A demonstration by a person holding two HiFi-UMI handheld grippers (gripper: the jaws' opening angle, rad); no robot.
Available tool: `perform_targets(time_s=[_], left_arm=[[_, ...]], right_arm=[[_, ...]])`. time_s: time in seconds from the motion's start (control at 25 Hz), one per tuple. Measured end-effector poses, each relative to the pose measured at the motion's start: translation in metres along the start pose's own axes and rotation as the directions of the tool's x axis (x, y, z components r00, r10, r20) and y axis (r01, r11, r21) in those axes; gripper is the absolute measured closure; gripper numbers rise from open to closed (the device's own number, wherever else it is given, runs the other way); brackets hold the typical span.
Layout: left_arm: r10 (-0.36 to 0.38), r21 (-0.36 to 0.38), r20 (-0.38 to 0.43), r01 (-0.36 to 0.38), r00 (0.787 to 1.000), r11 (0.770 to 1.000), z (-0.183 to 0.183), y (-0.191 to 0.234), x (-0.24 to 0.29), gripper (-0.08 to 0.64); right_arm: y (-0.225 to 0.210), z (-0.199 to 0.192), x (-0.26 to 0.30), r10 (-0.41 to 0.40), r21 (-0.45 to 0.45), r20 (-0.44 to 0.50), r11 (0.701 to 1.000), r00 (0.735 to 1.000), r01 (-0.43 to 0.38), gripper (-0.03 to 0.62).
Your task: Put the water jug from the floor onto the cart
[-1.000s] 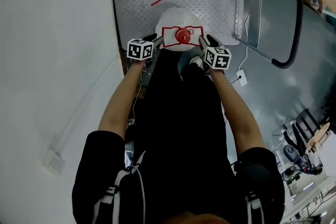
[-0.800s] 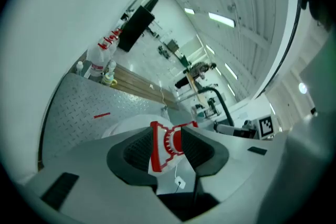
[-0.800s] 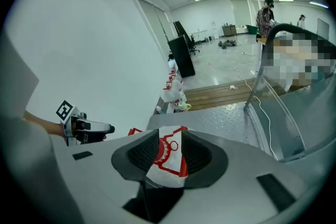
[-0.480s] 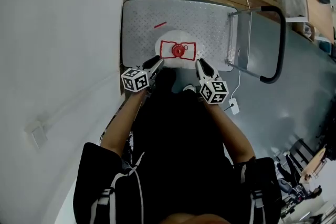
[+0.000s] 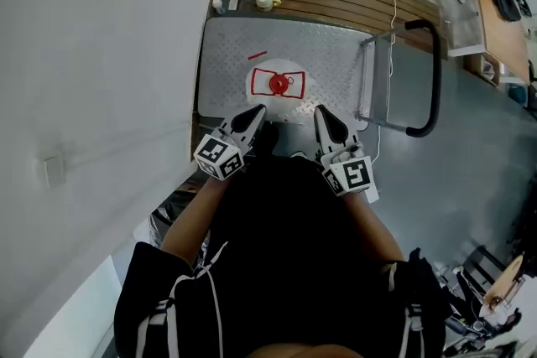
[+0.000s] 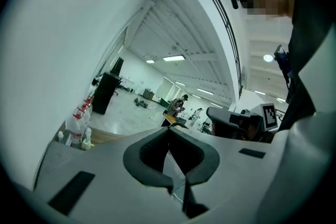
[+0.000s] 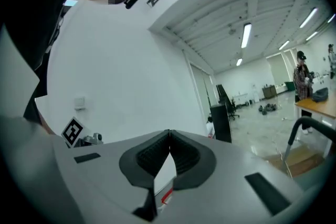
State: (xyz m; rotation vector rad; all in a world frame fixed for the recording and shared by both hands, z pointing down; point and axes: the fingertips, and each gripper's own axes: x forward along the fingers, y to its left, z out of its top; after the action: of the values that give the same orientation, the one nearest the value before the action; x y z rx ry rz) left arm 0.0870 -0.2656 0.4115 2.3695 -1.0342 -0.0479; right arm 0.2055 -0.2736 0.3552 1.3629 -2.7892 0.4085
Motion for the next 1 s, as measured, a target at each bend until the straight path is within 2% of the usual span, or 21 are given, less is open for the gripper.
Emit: perform_targets(time_s=[0.12, 0.28, 0.4, 0.56, 1.0], left_arm=[[-0.005, 0.076, 0.026, 0.003, 1.000, 0.997, 0.008, -0.021, -0.001, 0.541], [0.009, 0.159, 0.038, -0.015, 0.999, 0.987, 0.011, -0.040, 0.003, 0.541], [0.017, 0.174, 0.056, -0.027, 0.998, 0.984, 0.013, -0.057, 0.003, 0.541], [0.042, 0.163, 0.073, -0.053, 0.996, 0.985, 0.012, -0.079, -0.004, 0.541], [0.076, 0.257, 0.100, -0.100, 0.992, 0.961, 0.002, -0.115, -0.022, 0.541]], right_arm=[[0.012, 0.024, -0.018, 0.024, -0.056, 0.072, 0.998, 0.997, -0.020, 0.574], [0.022, 0.042, -0.040, 0.027, -0.079, 0.117, 0.997, 0.993, -0.017, 0.574], [0.021, 0.041, -0.052, 0.021, -0.081, 0.134, 0.997, 0.991, -0.010, 0.574], [0.016, 0.038, -0.069, -0.013, -0.143, 0.112, 0.989, 0.994, 0.029, 0.574], [0.027, 0.043, -0.105, -0.024, -0.084, 0.141, 0.996, 0.990, 0.037, 0.574]])
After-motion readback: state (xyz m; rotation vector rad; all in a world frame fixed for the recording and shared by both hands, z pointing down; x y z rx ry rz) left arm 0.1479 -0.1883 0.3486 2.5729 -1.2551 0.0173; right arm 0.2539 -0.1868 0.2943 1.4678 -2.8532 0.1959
